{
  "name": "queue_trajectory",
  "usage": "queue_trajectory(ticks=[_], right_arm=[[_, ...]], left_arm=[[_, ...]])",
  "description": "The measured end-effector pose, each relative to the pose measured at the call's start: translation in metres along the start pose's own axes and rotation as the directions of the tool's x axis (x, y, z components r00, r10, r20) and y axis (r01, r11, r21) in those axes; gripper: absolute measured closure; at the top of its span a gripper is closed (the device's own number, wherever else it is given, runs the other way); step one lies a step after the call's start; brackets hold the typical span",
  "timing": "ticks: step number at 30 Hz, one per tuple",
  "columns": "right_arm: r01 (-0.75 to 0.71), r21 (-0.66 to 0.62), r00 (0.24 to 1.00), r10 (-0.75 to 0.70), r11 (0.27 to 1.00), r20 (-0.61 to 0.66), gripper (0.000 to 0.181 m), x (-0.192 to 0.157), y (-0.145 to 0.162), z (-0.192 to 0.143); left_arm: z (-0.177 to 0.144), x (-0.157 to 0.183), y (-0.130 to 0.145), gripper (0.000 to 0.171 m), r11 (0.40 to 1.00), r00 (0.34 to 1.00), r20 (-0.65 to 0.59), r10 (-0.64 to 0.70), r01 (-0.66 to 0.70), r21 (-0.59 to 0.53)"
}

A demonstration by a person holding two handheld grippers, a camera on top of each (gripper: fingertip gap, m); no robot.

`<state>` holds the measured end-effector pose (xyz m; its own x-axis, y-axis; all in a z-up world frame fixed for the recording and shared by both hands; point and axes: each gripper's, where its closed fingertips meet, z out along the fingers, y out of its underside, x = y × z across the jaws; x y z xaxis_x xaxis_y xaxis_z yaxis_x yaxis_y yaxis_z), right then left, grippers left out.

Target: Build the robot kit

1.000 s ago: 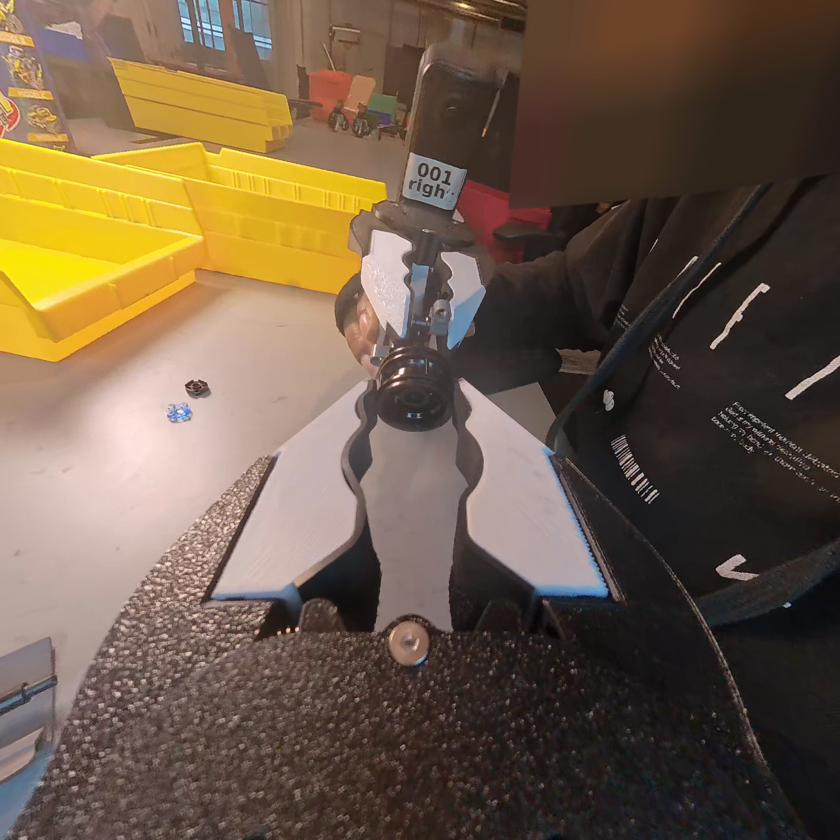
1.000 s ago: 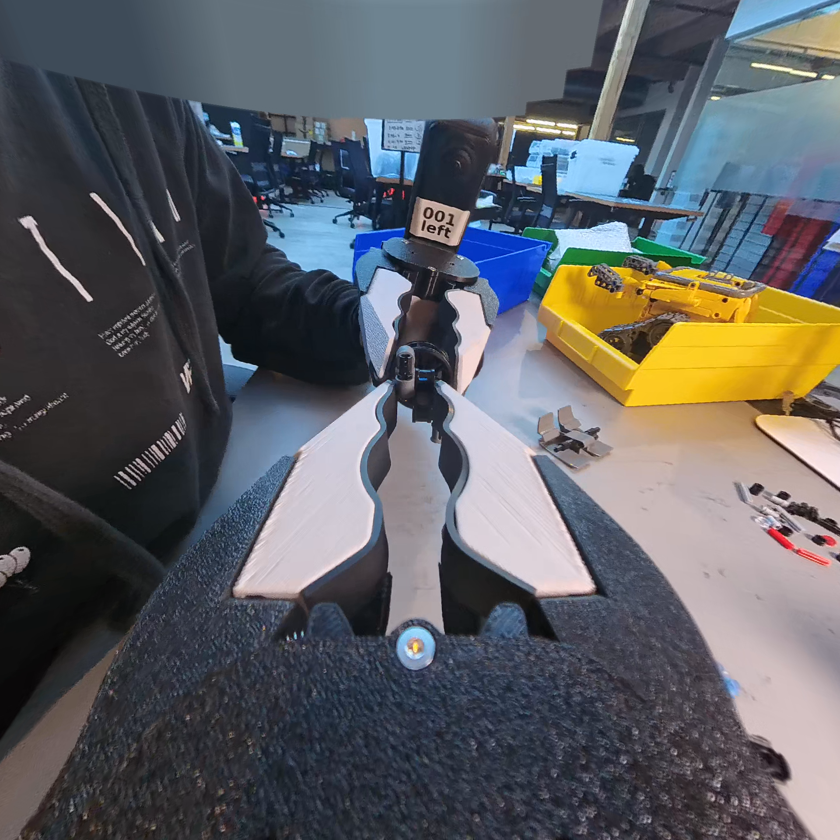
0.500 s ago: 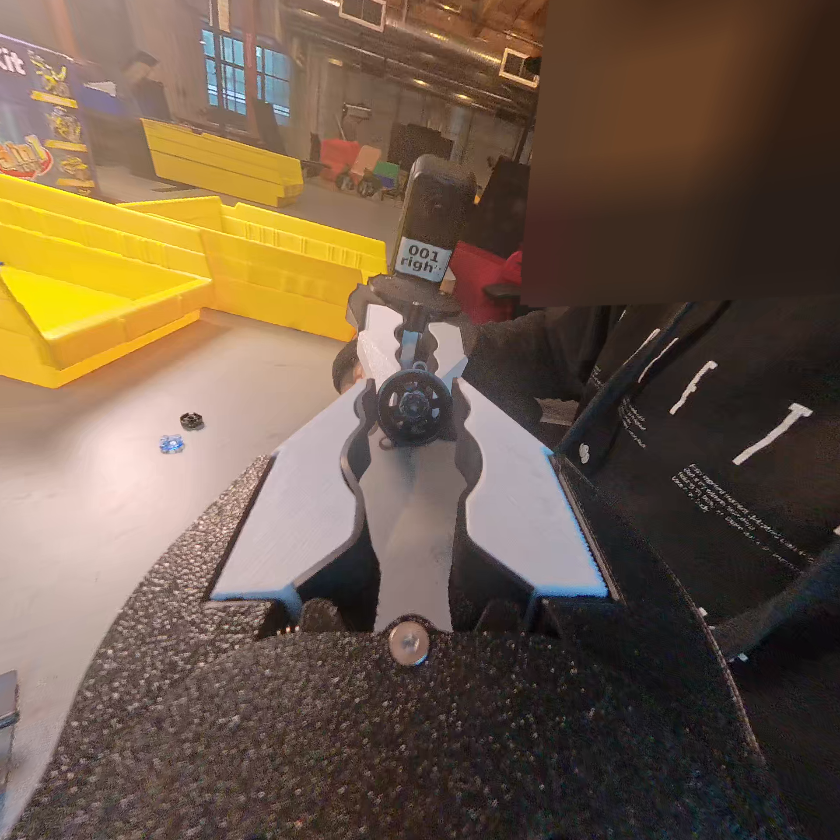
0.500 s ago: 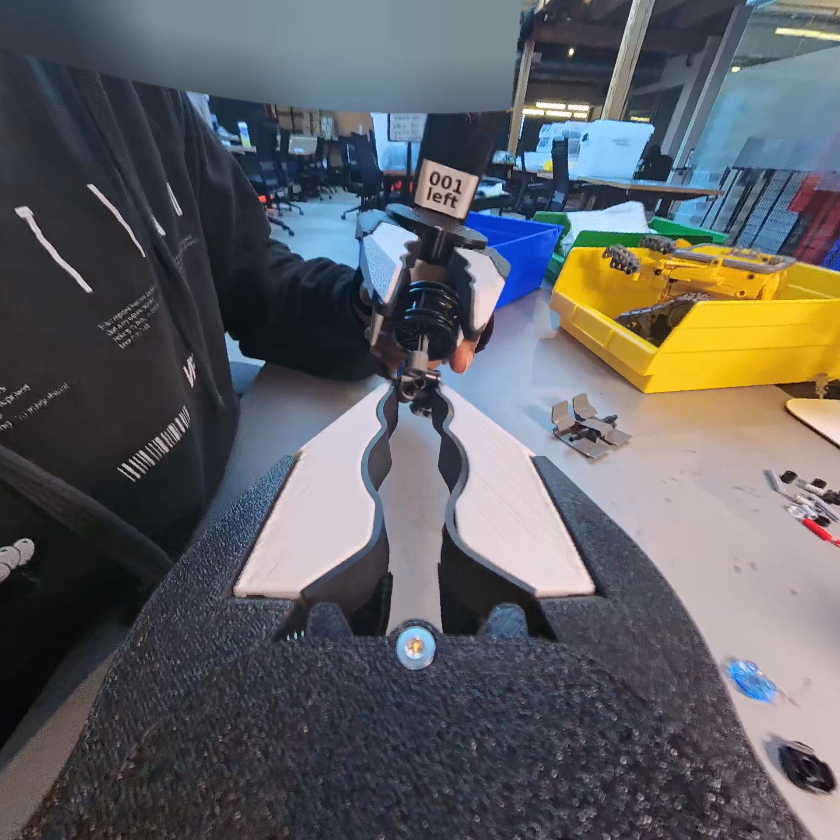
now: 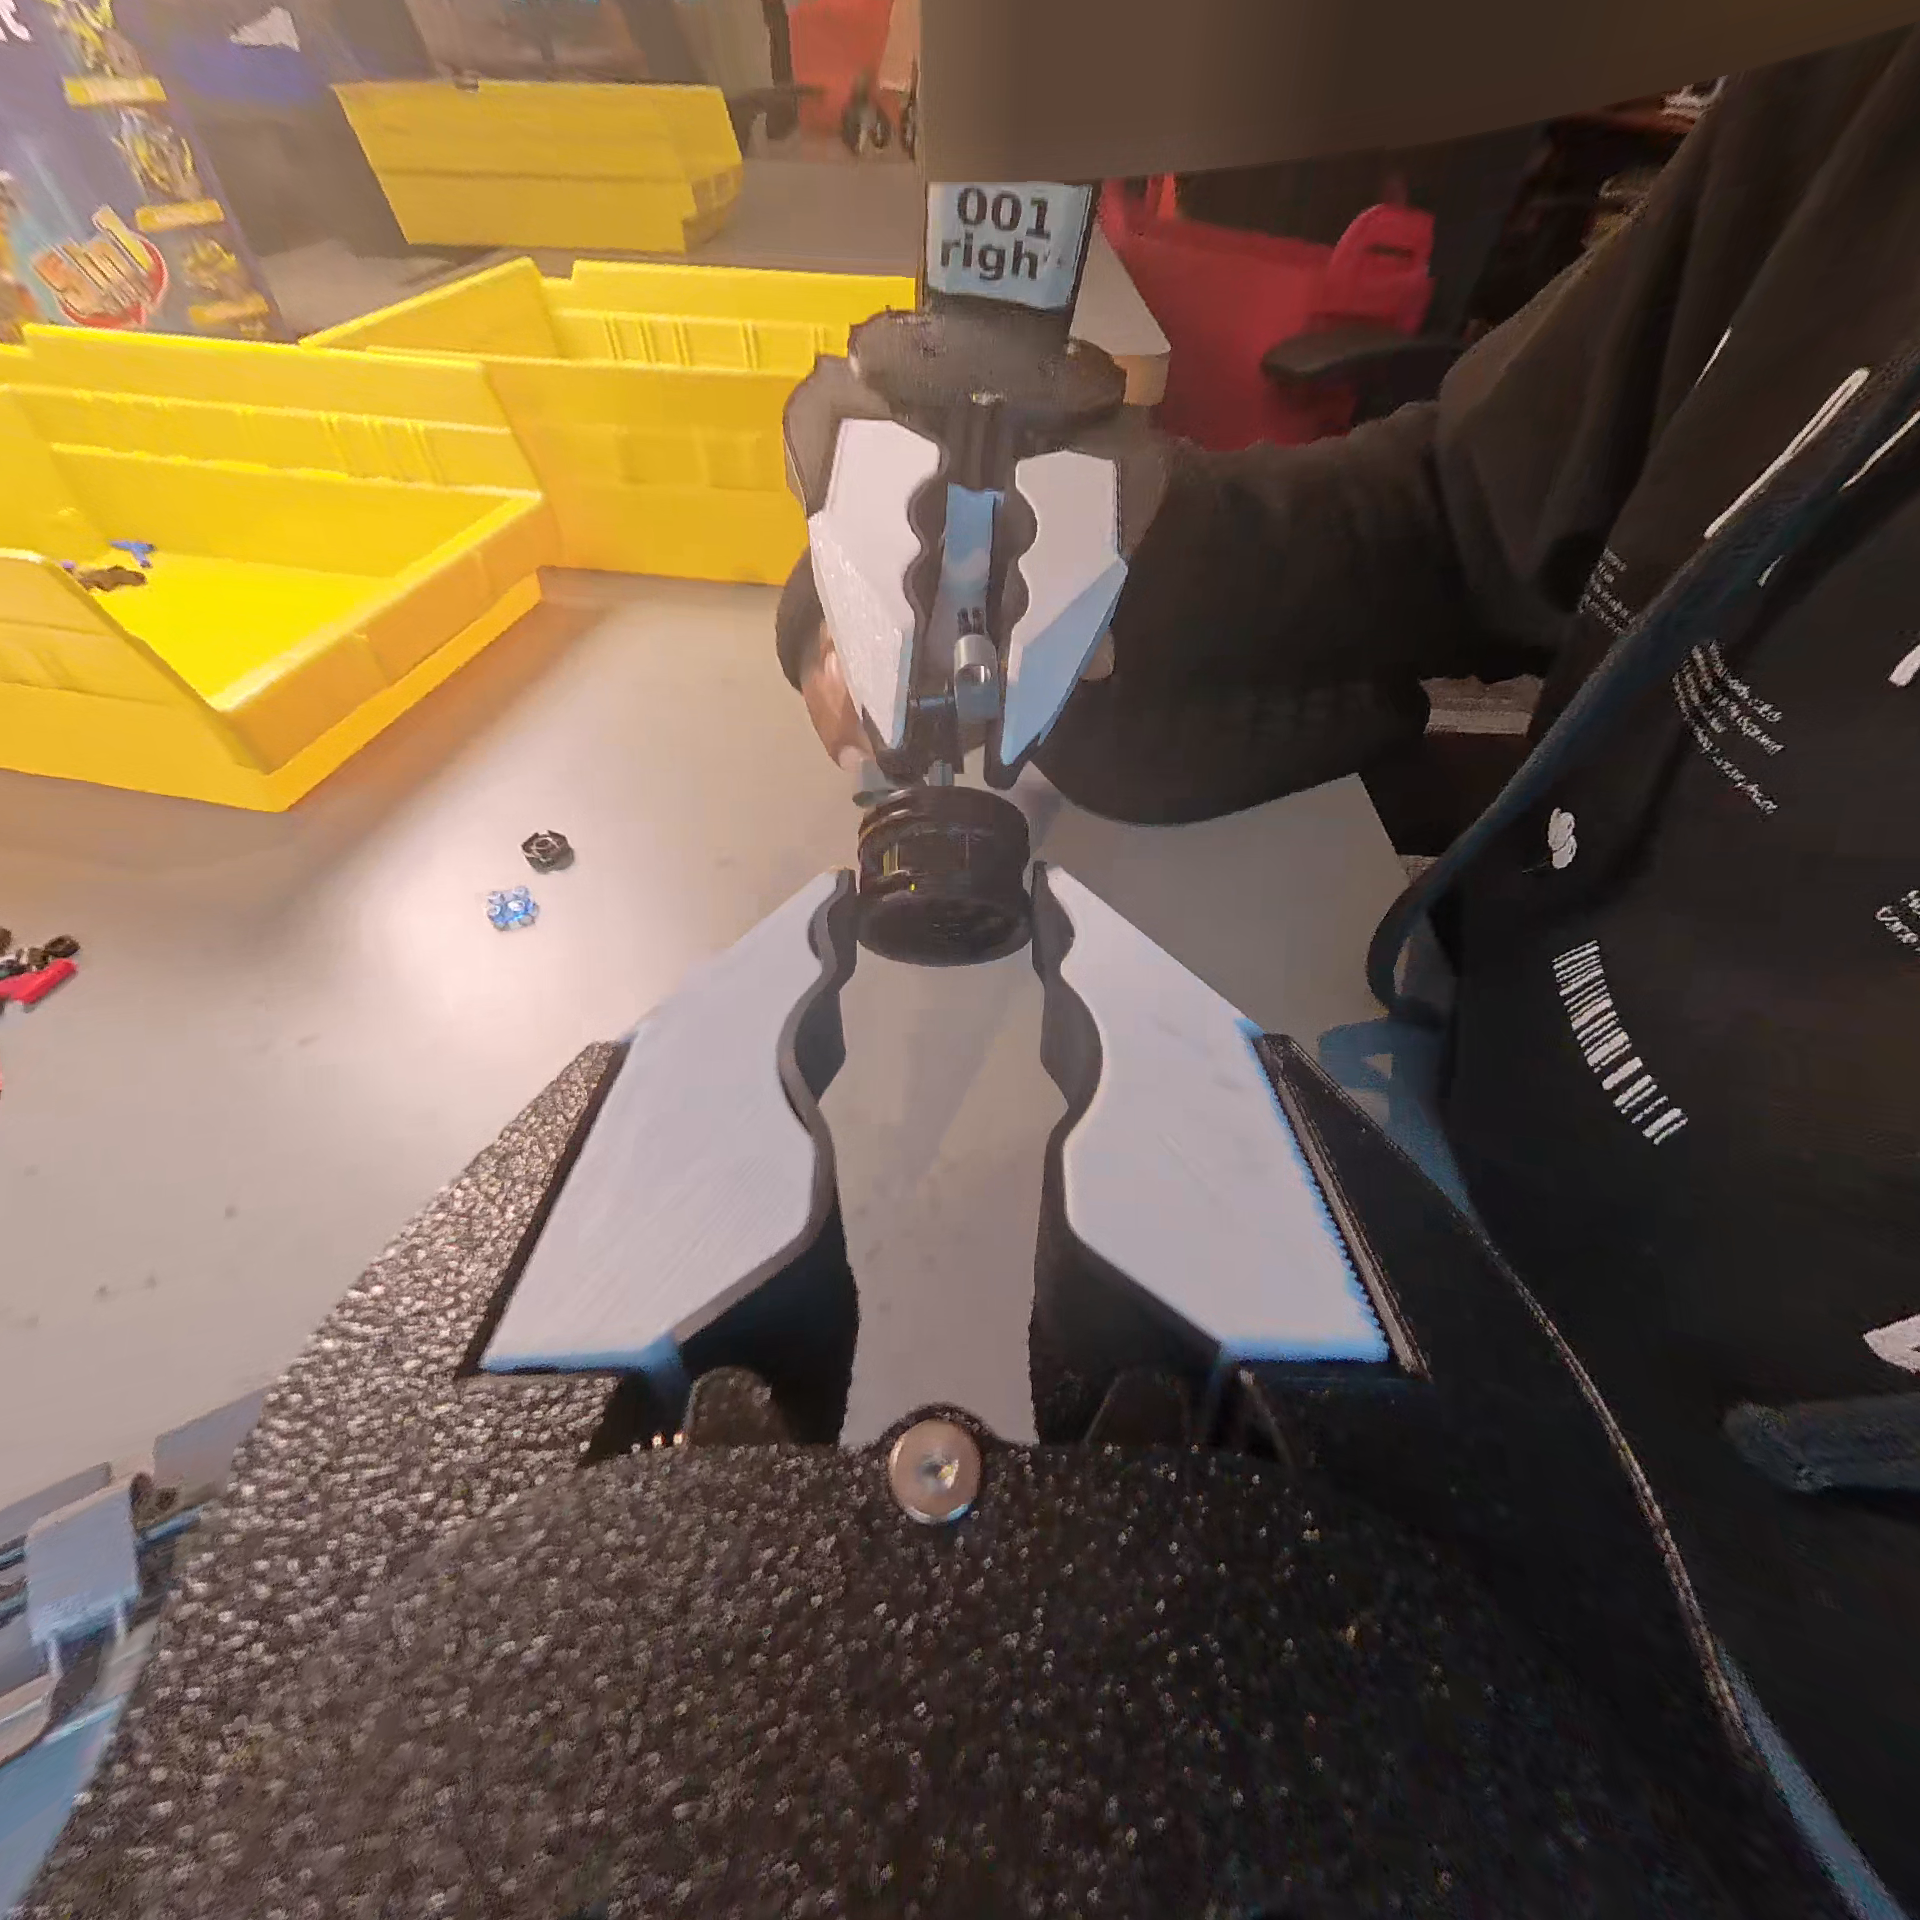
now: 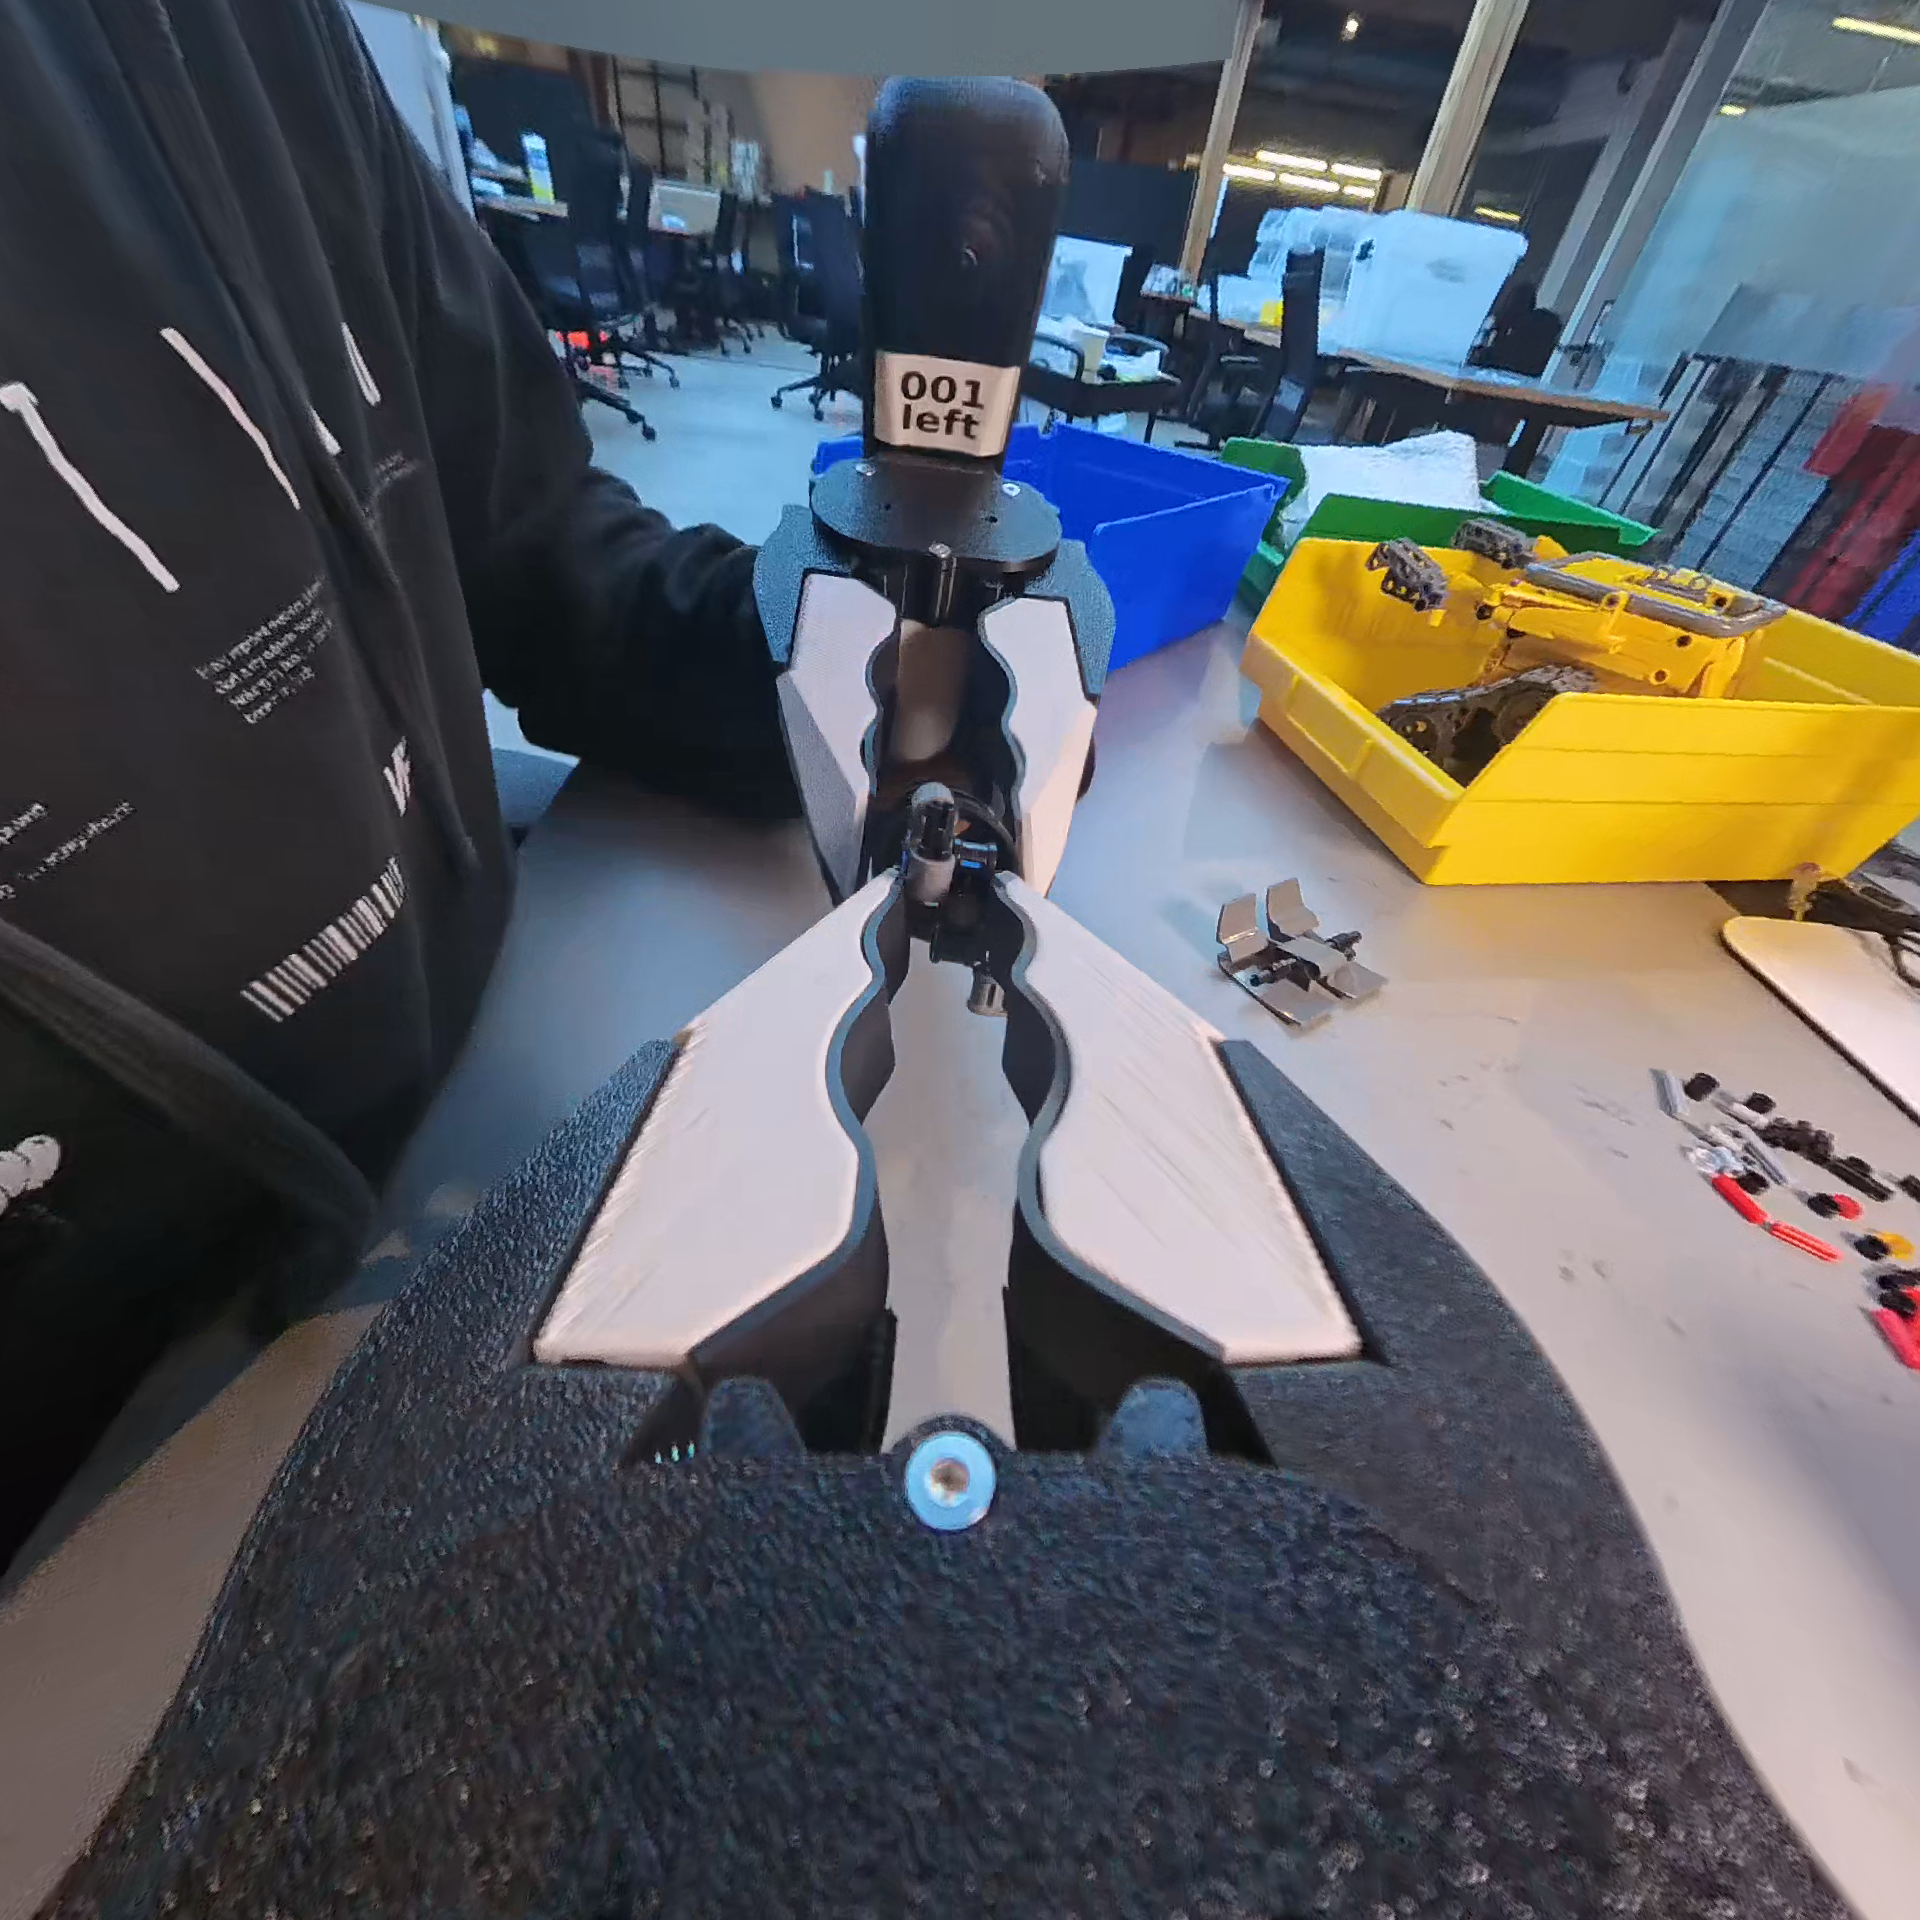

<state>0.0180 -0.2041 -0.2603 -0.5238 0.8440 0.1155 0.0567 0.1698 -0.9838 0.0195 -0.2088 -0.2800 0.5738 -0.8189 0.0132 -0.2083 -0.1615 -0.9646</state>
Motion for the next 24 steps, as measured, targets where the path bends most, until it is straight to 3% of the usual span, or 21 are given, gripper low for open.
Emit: queue_trajectory(ticks=[5,12,19,24], right_arm=[[0.047,-0.004,0.988,-0.047,0.999,-0.149,0.168,0.019,-0.003,-0.004],[0.146,-0.009,0.944,-0.142,0.989,-0.298,0.166,0.033,-0.015,-0.006],[0.077,-0.167,0.941,-0.128,0.983,-0.314,0.167,0.042,0.018,0.001],[0.041,-0.373,0.967,-0.131,0.927,-0.220,0.166,0.033,0.062,0.011]], left_arm=[[0.002,-0.012,-0.010,0.139,0.995,0.996,0.073,-0.051,0.045,0.086],[-0.003,-0.024,-0.023,0.139,0.991,0.978,0.209,0.017,-0.045,0.129],[-0.004,-0.037,-0.004,0.139,0.999,0.962,0.271,0.029,-0.023,-0.026],[-0.005,-0.039,0.030,0.139,0.961,0.975,0.213,0.070,-0.008,-0.277]])
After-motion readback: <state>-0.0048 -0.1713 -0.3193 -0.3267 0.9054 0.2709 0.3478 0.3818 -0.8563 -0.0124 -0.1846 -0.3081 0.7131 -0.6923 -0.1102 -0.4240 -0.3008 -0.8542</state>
